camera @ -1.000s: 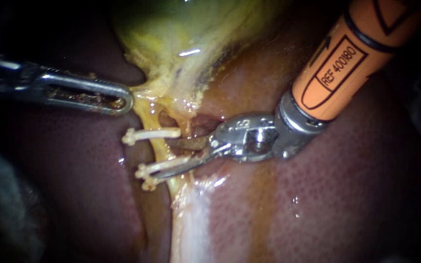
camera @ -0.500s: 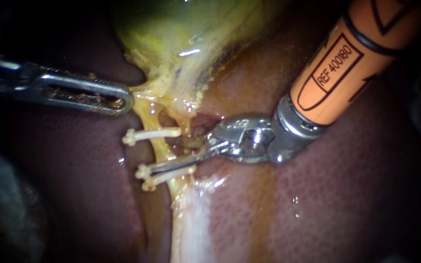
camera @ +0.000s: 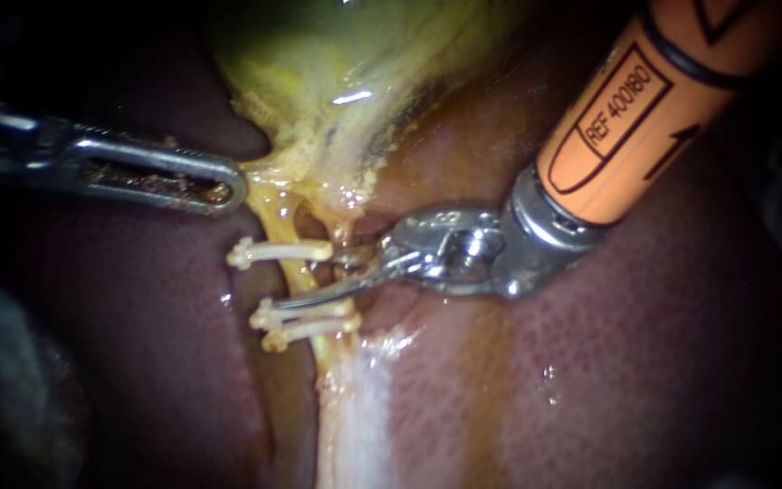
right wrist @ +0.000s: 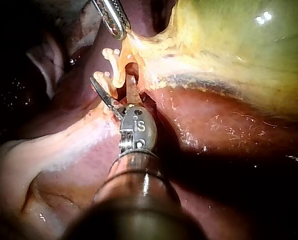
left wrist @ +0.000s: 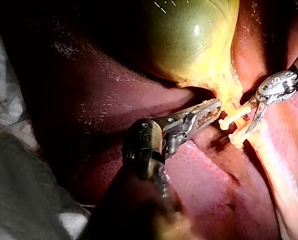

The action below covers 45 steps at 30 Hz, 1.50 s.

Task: Go to the cutting position left tube

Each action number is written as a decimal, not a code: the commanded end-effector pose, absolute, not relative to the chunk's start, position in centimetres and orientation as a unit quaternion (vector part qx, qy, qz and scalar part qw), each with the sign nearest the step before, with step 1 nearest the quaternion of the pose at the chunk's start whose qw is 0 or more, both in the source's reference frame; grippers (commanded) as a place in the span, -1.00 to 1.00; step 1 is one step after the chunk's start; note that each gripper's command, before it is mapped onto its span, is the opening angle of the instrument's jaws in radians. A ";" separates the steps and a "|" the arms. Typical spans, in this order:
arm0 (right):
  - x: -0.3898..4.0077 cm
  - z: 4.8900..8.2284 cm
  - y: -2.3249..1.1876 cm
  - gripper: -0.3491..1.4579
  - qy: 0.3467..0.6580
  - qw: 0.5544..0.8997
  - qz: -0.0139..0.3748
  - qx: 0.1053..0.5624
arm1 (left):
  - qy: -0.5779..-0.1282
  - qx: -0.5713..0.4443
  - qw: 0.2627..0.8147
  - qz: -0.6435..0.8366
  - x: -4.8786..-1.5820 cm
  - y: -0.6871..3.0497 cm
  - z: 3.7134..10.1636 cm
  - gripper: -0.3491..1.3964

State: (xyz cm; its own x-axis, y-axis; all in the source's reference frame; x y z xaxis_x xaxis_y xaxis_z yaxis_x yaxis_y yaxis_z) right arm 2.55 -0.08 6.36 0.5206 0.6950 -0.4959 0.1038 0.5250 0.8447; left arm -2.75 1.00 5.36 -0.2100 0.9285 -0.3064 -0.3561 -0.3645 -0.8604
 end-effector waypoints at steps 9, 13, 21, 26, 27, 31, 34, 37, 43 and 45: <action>2.84 6.34 -0.17 0.97 0.463 0.732 0.208 0.454 | -0.331 -0.432 0.457 0.704 -2.76 1.00 5.36 -1.00; 2.95 6.33 -0.17 0.97 0.469 0.727 0.216 0.452 | -0.331 -0.432 0.456 0.704 -2.76 1.00 5.36 -1.00; 3.06 6.35 -0.15 0.97 0.478 0.718 0.229 0.451 | -0.331 -0.432 0.457 0.704 -2.76 1.00 5.37 -1.00; 3.05 6.32 -0.14 0.97 0.481 0.715 0.230 0.453 | -0.331 -0.432 0.457 0.704 -2.76 1.00 5.37 -1.00; 3.05 6.30 -0.14 0.97 0.483 0.713 0.231 0.453 | -0.331 -0.432 0.457 0.704 -2.76 1.00 5.37 -1.00; 3.02 6.19 -0.17 0.97 0.490 0.702 0.223 0.466 | -0.331 -0.432 0.456 0.704 -2.76 1.00 5.37 -1.00; 2.97 6.09 -0.19 0.97 0.496 0.690 0.214 0.481 | -0.330 -0.432 0.456 0.704 -2.76 1.00 5.37 -1.00; 2.92 6.00 -0.20 0.95 0.502 0.680 0.206 0.493 | -0.330 -0.432 0.456 0.704 -2.76 1.00 5.37 -1.00; 2.84 5.79 -0.09 0.90 0.529 0.662 0.185 0.497 | -0.330 -0.432 0.456 0.704 -2.76 1.00 5.37 -1.00; 2.84 5.73 -0.07 0.88 0.536 0.658 0.176 0.498 | -0.331 -0.432 0.456 0.704 -2.76 1.00 5.37 -1.00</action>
